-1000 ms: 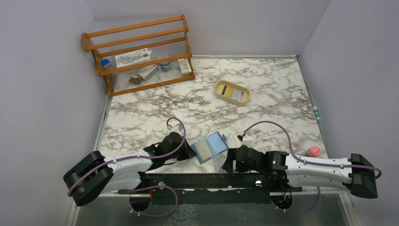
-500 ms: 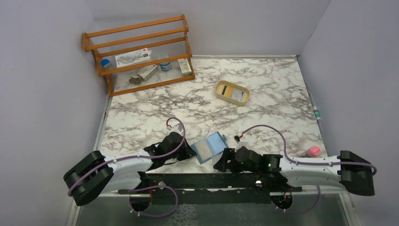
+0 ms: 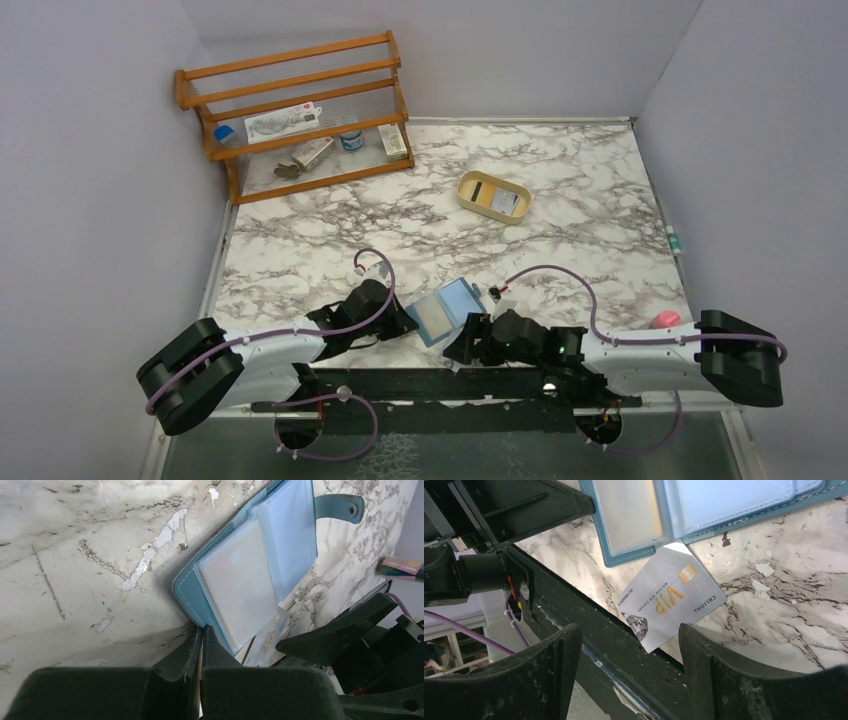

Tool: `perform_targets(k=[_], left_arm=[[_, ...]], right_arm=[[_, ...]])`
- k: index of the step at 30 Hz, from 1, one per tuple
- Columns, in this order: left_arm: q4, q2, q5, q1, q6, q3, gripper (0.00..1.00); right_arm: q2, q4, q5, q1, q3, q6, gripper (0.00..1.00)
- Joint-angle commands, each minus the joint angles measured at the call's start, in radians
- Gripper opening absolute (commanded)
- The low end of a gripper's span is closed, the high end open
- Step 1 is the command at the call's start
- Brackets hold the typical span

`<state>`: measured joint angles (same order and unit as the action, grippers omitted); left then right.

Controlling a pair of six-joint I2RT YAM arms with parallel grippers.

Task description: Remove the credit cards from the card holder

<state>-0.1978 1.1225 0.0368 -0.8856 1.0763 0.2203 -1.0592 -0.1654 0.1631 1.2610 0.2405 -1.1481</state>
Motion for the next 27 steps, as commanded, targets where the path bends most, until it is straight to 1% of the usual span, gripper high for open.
perform_targets(k=[1,10,19,27], left_arm=[[0.012,0.003,-0.011,-0.007,0.006,0.004,0.0],[-0.003,0.008,-0.003,-0.008,0.01,0.002,0.0],[-0.021,0.007,0.014,-0.019,0.028,-0.024,0.0],[-0.052,0.023,0.005,-0.057,0.057,-0.039,0.0]], right_arm=[[-0.022,0.054,-0.012,0.0,-0.031,-0.002,0.76],[-0.06,-0.001,0.029,0.0,-0.025,-0.022,0.77],[-0.194,-0.126,0.037,0.0,0.0,-0.006,0.77],[-0.288,-0.176,0.036,-0.002,0.053,0.031,0.77]])
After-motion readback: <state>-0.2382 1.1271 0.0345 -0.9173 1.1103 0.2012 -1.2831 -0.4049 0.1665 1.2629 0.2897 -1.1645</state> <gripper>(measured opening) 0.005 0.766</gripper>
